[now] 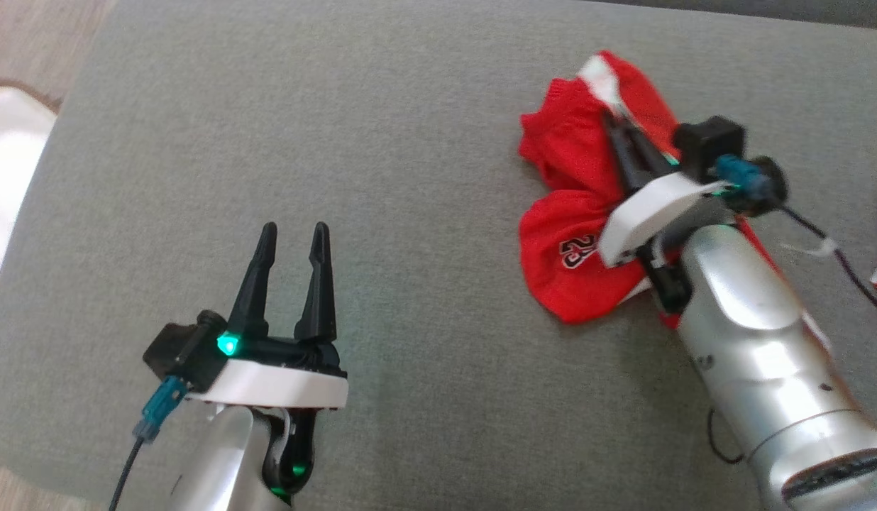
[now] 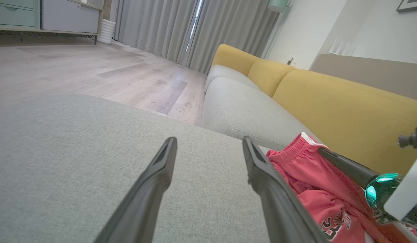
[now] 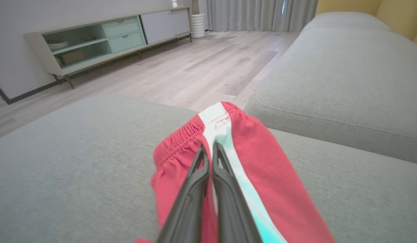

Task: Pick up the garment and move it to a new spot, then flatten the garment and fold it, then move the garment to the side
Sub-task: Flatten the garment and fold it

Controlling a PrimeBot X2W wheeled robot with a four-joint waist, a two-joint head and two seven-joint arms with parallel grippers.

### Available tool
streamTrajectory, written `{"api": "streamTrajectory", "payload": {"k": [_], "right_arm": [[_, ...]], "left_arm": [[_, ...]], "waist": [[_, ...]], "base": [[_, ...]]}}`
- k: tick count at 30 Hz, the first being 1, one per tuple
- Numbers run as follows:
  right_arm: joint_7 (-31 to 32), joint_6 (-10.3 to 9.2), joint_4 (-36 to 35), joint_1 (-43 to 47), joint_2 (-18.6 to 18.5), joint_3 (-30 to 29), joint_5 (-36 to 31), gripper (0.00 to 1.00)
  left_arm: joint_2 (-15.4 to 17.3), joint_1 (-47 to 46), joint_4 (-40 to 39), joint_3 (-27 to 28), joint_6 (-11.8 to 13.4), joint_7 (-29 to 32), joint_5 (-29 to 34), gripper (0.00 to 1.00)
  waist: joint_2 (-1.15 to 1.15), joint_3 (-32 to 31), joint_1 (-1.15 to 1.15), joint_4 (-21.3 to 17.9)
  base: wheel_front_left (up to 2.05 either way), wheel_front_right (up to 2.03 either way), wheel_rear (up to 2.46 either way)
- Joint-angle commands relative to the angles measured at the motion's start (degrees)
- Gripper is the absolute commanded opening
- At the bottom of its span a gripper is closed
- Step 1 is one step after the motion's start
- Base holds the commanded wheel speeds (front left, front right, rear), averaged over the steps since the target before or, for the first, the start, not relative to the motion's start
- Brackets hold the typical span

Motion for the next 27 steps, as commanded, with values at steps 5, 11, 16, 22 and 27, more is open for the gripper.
{"api": "streamTrajectory", "payload": {"k": [5, 11, 16, 22, 27], "right_arm": [[-1.50, -0.04, -8.20, 3.33, 1.84, 12.53, 8.52, 0.00], [0.81, -0.04, -12.98, 7.15, 1.86, 21.74, 14.84, 0.00], [0.83, -0.04, -11.11, 7.84, 1.86, 22.42, 14.91, 0.85], [-1.01, -0.04, -10.26, 7.93, 1.87, 18.89, 13.79, 1.00], [-2.07, -0.04, -11.72, 9.74, 1.28, 15.03, 11.81, 1.00]], "left_arm": [[0.22, -1.51, -1.18, 2.53, 0.34, -0.55, 0.88, 1.00], [0.22, -0.91, -1.09, 2.65, 0.29, -0.55, 1.14, 1.00], [0.22, -0.42, -1.02, 2.96, 0.29, -0.55, 1.31, 1.00], [0.22, 0.12, -1.28, 3.82, 0.27, -0.55, 1.49, 1.00], [0.22, 0.37, -1.64, 4.50, 0.26, -0.55, 1.78, 1.00]], "waist": [[0.00, -2.07, 0.00, -2.54], [0.00, -3.44, 0.00, -3.87], [0.00, -3.97, 0.00, -4.56], [0.00, -4.74, 0.00, -6.09], [0.00, -5.44, 0.00, -7.74]], "base": [[0.00, 0.00, 0.00], [0.00, 0.00, 0.00], [0.00, 0.00, 0.00], [0.00, 0.00, 0.00], [0.00, 0.00, 0.00]]}}
